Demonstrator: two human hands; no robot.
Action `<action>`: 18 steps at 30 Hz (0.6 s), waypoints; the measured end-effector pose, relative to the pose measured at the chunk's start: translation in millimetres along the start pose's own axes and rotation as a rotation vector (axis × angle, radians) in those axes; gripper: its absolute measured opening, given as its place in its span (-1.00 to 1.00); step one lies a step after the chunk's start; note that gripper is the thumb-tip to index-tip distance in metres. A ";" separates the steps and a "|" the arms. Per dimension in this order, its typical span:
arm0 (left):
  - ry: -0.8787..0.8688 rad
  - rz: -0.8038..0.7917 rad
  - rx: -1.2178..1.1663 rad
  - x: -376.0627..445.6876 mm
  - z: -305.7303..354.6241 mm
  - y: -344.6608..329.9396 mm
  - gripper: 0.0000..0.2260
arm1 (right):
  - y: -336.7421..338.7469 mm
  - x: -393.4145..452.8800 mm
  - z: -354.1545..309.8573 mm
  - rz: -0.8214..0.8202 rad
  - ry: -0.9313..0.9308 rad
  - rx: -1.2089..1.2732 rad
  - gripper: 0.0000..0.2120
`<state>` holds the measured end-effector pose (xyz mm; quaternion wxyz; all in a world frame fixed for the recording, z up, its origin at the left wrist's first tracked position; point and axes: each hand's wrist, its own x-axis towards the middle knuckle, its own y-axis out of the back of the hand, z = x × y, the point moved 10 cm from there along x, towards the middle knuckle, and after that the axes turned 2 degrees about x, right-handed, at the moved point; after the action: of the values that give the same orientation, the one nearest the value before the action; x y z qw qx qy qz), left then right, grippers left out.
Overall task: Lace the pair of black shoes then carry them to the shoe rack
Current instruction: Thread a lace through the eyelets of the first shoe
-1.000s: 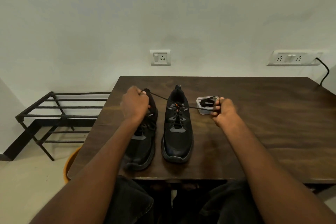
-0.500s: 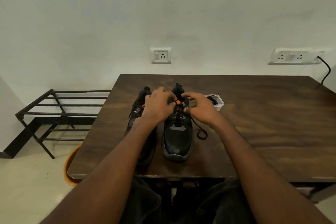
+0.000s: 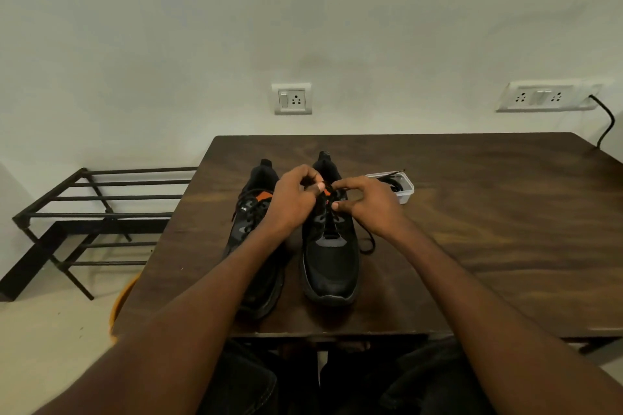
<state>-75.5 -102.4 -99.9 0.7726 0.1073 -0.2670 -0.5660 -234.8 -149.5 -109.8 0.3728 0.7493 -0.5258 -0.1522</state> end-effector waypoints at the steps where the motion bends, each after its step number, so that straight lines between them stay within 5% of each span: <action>1: 0.025 -0.010 -0.027 0.8 -0.4 -0.9 -0.96 | -0.9 1.1 0.1 0.007 -0.013 0.016 -0.58; 7: 0.227 -0.058 -0.494 3.3 2.9 4.1 -0.70 | -3.5 2.8 4.3 0.048 -0.109 0.106 -0.66; 11: 0.102 0.062 -0.872 8.1 41.9 43.7 -0.79 | 0.9 -0.3 1.9 0.129 -0.139 0.106 -0.78; 14: 0.067 0.172 -0.557 -2.1 43.4 68.6 -0.91 | 3.1 -0.8 -3.5 0.137 -0.144 0.180 -0.87; 18: 0.119 0.235 0.160 -17.3 18.3 78.6 -0.85 | 16.2 -6.9 -2.9 0.124 -0.241 0.671 -0.94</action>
<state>-24.8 -57.3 -52.9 0.8371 0.1699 -0.2755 -0.4410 -246.7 -145.0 -97.3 0.0499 0.7733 -0.6311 -0.0352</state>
